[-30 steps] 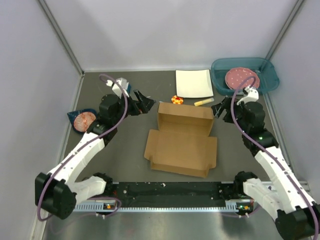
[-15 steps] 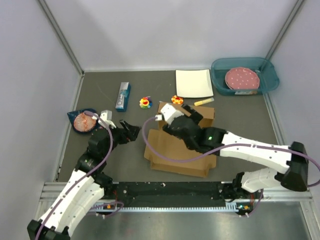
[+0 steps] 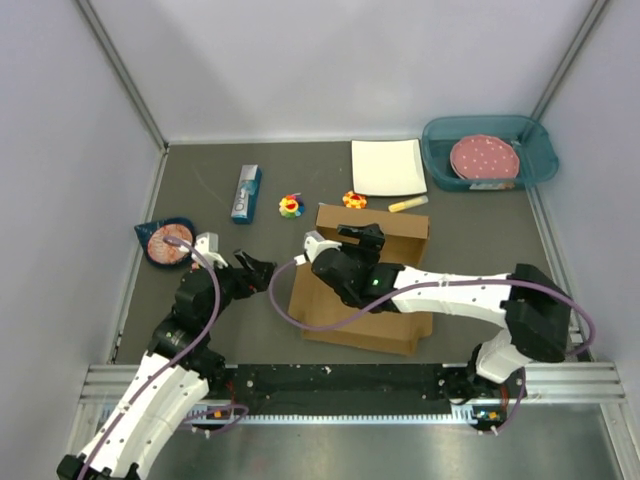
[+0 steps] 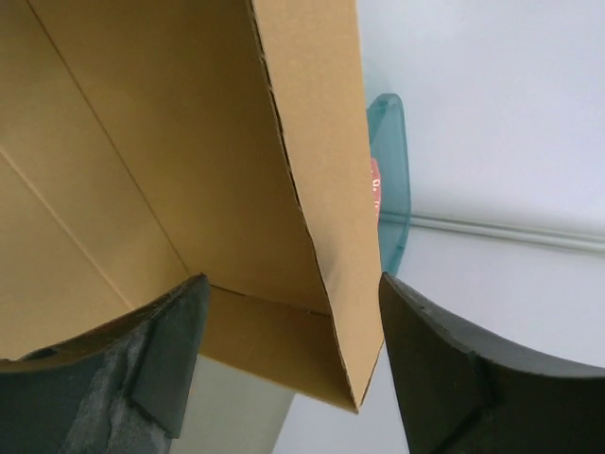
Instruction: Fold the paper box
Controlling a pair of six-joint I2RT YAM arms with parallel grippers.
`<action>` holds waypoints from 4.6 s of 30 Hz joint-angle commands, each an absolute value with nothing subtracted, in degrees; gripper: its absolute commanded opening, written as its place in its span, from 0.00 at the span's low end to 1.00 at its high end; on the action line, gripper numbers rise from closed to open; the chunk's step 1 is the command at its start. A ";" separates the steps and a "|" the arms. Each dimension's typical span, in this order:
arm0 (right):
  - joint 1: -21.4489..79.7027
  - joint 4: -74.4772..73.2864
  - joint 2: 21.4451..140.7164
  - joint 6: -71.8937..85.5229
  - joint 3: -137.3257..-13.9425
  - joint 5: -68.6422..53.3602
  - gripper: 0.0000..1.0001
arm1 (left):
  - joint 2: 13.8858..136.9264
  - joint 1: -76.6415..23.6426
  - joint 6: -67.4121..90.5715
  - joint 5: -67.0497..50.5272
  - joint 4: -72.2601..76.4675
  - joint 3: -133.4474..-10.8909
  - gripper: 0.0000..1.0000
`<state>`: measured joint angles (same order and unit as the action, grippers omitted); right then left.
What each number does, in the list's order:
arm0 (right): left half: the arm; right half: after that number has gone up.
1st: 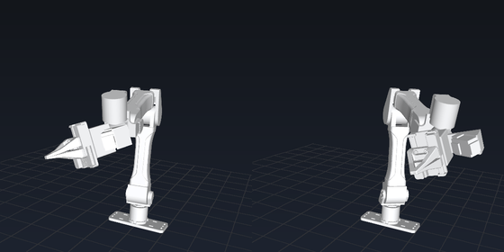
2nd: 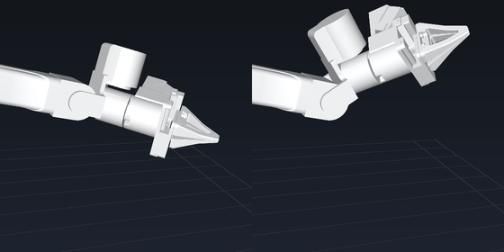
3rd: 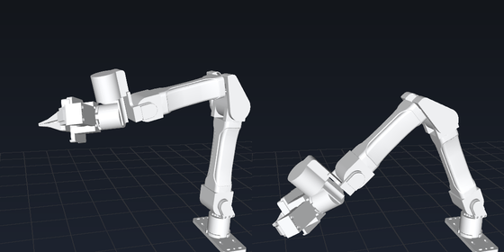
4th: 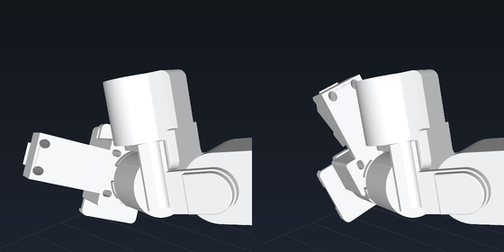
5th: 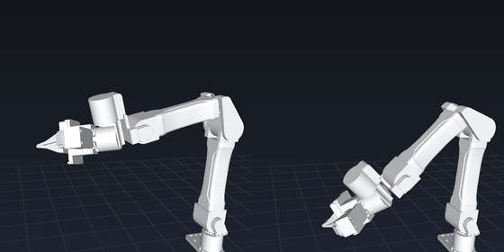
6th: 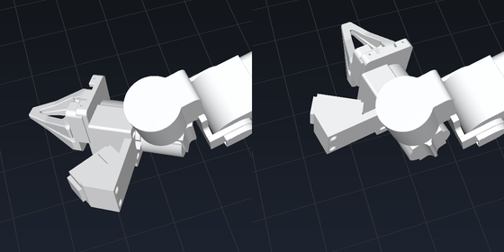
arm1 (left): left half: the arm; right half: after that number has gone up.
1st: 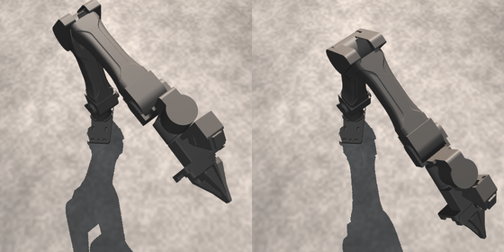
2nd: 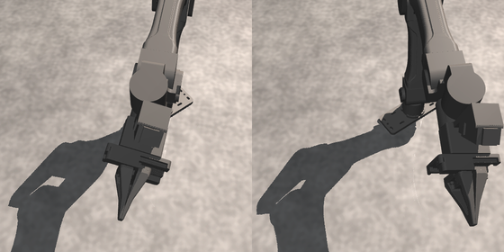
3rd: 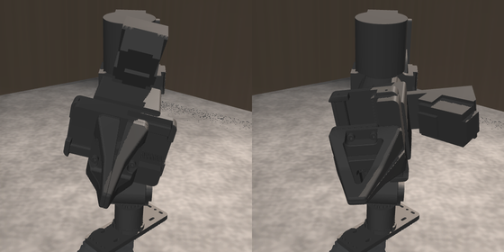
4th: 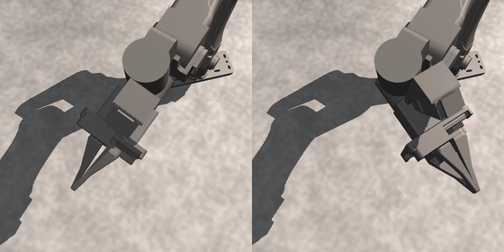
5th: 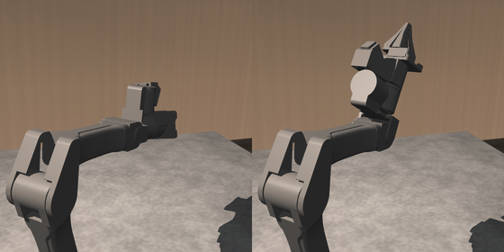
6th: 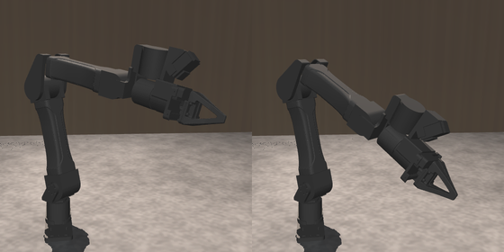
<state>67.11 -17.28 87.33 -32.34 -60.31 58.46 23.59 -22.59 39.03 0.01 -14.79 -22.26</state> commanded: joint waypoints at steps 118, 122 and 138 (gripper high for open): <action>52.73 -34.81 39.20 33.93 -50.98 23.29 0.62 | 85.68 -13.28 47.37 5.28 -4.13 -59.41 0.76; 52.73 -34.37 38.85 33.05 -51.06 24.69 0.62 | 91.04 -12.48 48.43 4.75 -3.34 -63.62 0.73; 52.73 -32.08 42.45 28.04 -53.09 26.72 0.62 | 101.27 -8.97 51.33 -2.82 6.77 -66.27 0.73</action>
